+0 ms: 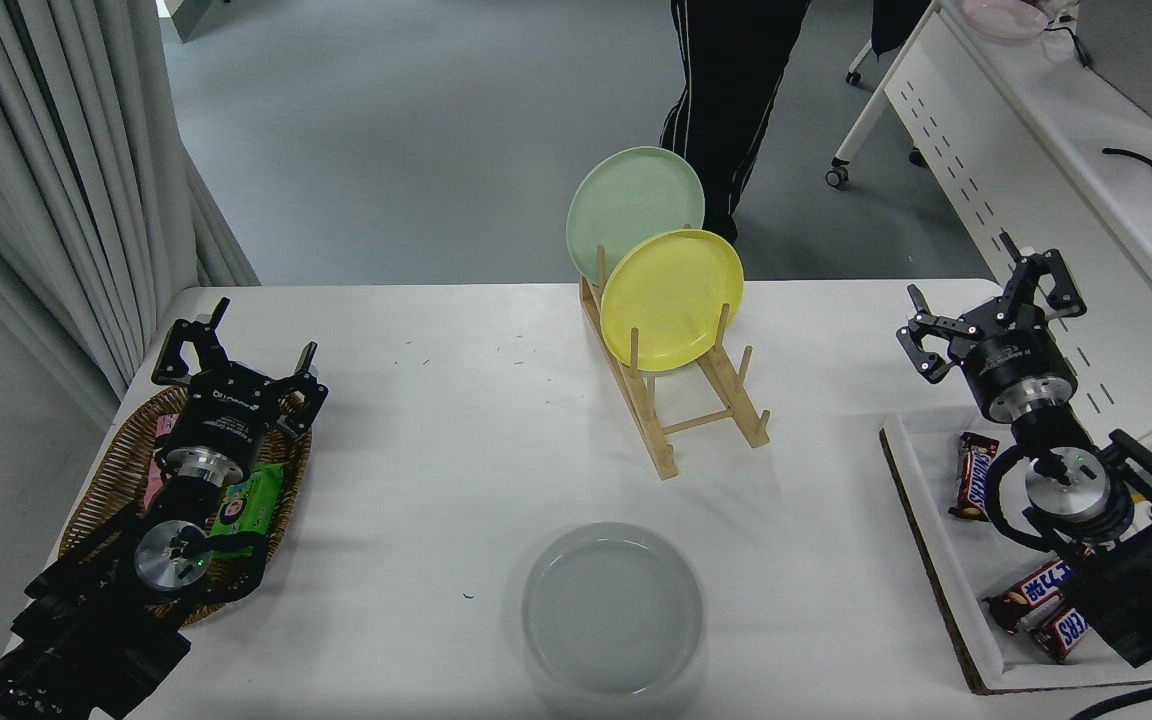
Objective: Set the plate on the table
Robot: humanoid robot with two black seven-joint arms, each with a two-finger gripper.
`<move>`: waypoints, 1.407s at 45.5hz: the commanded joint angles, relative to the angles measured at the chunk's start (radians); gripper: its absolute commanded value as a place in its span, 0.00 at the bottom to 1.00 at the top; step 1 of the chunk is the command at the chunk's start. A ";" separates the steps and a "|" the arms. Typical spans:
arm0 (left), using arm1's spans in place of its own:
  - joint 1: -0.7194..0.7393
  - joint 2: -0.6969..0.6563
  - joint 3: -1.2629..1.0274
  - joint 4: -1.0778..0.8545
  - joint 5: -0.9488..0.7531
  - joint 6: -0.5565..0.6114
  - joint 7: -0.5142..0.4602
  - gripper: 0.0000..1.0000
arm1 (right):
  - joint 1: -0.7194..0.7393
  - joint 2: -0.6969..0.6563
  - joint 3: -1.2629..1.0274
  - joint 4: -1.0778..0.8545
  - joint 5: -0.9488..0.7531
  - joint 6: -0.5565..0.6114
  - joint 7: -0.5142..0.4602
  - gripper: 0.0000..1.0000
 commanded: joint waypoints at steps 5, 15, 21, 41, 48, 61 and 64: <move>0.000 0.000 0.000 0.000 0.000 0.000 0.000 1.00 | -0.039 0.024 0.063 -0.050 -0.086 0.027 0.020 1.00; 0.000 0.000 0.000 0.000 0.000 0.000 0.000 1.00 | -0.044 0.021 0.054 -0.058 -0.088 0.053 0.020 1.00; 0.000 0.000 0.000 0.000 0.000 0.000 0.000 1.00 | -0.041 0.022 0.054 -0.054 -0.088 0.056 0.020 1.00; 0.000 0.000 0.000 0.000 0.000 0.000 0.000 1.00 | 0.019 0.025 0.026 -0.124 -0.071 0.050 0.017 1.00; 0.000 0.000 0.000 0.000 0.000 0.000 0.000 1.00 | 0.017 0.033 0.008 -0.123 -0.072 0.054 0.017 1.00; 0.000 0.000 0.002 0.000 0.000 0.000 0.000 1.00 | 0.020 0.034 -0.003 -0.121 -0.071 0.054 0.017 1.00; 0.000 0.000 0.000 0.000 0.000 0.000 0.000 1.00 | 0.020 0.034 -0.003 -0.124 -0.072 0.053 0.017 1.00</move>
